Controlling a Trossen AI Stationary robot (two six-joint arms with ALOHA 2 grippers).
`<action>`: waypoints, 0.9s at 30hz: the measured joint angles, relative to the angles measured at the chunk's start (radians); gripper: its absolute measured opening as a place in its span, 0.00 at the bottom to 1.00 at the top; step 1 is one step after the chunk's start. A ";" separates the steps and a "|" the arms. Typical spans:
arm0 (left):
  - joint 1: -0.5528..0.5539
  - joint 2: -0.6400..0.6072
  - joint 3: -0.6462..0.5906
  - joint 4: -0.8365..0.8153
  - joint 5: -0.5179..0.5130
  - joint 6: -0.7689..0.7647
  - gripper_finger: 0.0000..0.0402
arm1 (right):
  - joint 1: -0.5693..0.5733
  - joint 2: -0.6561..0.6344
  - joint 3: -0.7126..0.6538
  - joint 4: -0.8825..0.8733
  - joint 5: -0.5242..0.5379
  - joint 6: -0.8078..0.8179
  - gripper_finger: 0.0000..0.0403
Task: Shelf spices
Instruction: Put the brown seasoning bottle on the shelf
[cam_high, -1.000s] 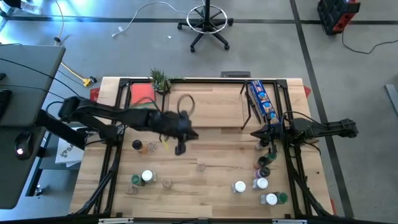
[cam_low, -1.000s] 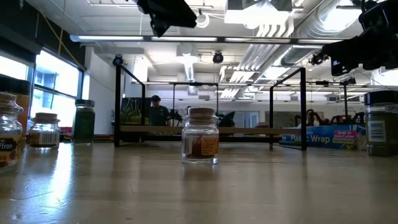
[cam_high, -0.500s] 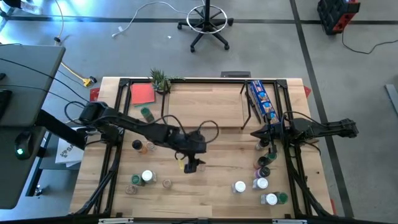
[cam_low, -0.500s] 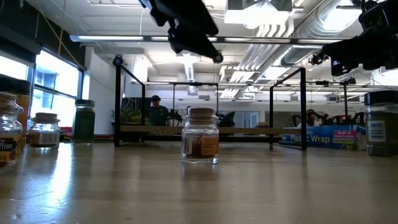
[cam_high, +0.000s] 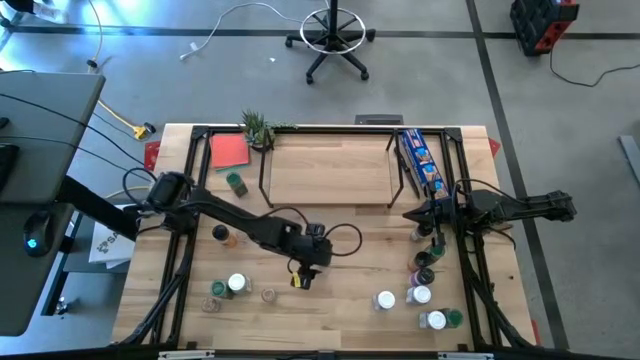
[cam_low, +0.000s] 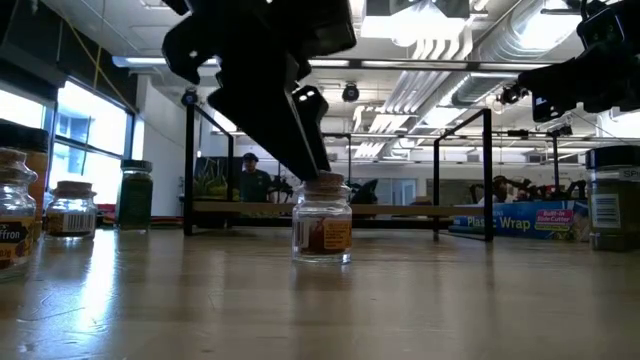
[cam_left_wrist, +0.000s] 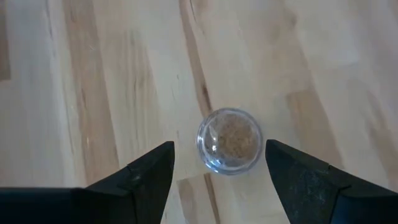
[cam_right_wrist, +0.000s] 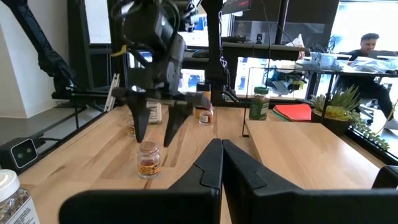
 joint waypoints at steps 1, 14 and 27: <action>0.000 0.008 0.000 0.010 -0.001 0.001 0.62 | 0.000 0.000 0.000 0.000 0.000 0.000 0.00; 0.000 0.075 0.000 0.072 -0.019 -0.073 0.62 | 0.000 0.000 0.000 0.000 0.000 0.000 0.00; -0.008 0.066 0.000 0.095 0.026 -0.261 0.41 | 0.000 0.000 0.000 0.000 0.000 0.000 0.00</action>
